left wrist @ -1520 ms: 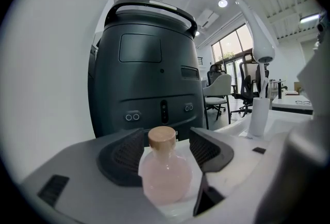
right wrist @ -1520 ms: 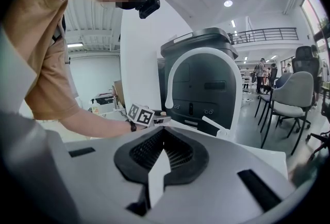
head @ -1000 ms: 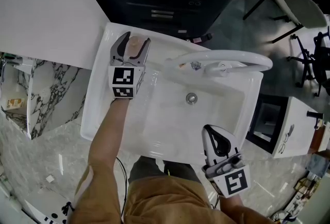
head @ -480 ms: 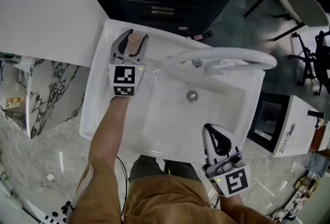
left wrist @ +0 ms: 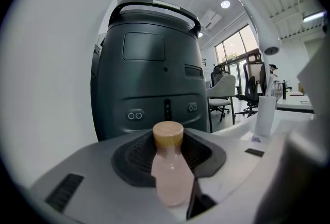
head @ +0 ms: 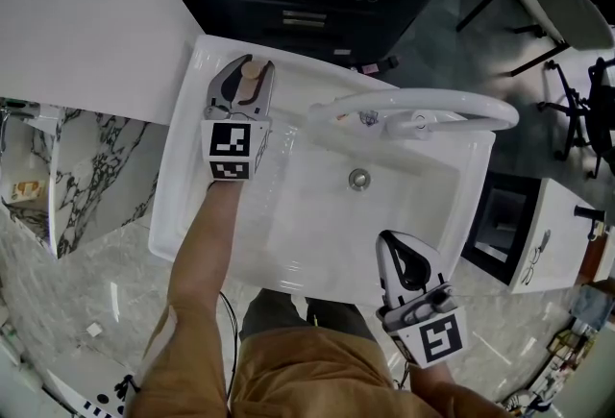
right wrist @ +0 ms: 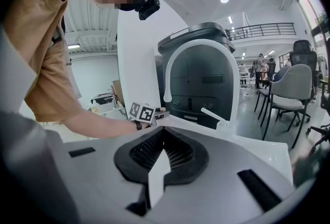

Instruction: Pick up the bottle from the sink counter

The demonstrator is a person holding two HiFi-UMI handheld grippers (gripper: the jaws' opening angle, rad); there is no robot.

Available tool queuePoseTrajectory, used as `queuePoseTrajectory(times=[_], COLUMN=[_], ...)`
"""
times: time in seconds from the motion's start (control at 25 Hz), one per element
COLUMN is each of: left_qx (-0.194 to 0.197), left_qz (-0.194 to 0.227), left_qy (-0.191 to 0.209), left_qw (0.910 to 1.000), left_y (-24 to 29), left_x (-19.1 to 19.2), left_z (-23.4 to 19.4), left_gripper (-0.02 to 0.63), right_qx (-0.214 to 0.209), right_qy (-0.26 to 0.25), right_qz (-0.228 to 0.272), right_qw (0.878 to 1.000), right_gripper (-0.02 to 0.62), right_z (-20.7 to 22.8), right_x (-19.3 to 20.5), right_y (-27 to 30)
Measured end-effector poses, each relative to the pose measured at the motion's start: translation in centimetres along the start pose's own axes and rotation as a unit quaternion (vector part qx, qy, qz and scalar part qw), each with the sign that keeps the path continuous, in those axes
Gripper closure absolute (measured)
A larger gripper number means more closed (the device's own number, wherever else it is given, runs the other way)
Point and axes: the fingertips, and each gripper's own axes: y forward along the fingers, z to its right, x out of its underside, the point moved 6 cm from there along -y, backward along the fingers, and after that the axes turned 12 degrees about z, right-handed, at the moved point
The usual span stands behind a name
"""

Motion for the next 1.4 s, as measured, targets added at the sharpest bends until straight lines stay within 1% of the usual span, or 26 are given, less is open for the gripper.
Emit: queuePoseTrajectory(times=[0.16,0.44,0.6,0.84,1.4], left_qx=[-0.006,-0.001,-0.005,-0.017,-0.007], left_qz=[0.001,0.005,0.012,0.011,0.006], left_qy=[-0.001,-0.005,0.0,-0.018,-0.009], left_qw=[1.0,1.0,0.9999,0.9996,0.9999], left_y=[0.0,0.0,0.0,-0.2,-1.0], left_x=[0.0,0.0,0.0,-0.1,-1.3], left_z=[0.0,0.0,-0.1,-0.4,0.1], left_gripper=[0.476,0.479,0.479,0.48,0.48], right_qx=[0.002,0.001,-0.001,-0.006,-0.009], right_qy=[0.001,0.003,0.003,0.001,-0.006], right_qz=[-0.003,-0.002,-0.003,-0.006,0.003], right_qw=[1.0,1.0,1.0,1.0,1.0], right_gripper=[0.597,0.597,0.597,0.597,0.597], right_z=[0.2,0.2,0.0,-0.2,-0.9], right_x=[0.2,0.4,0.4,0.4,-0.4], right_y=[-0.2,0.0,0.0,-0.1,-0.3])
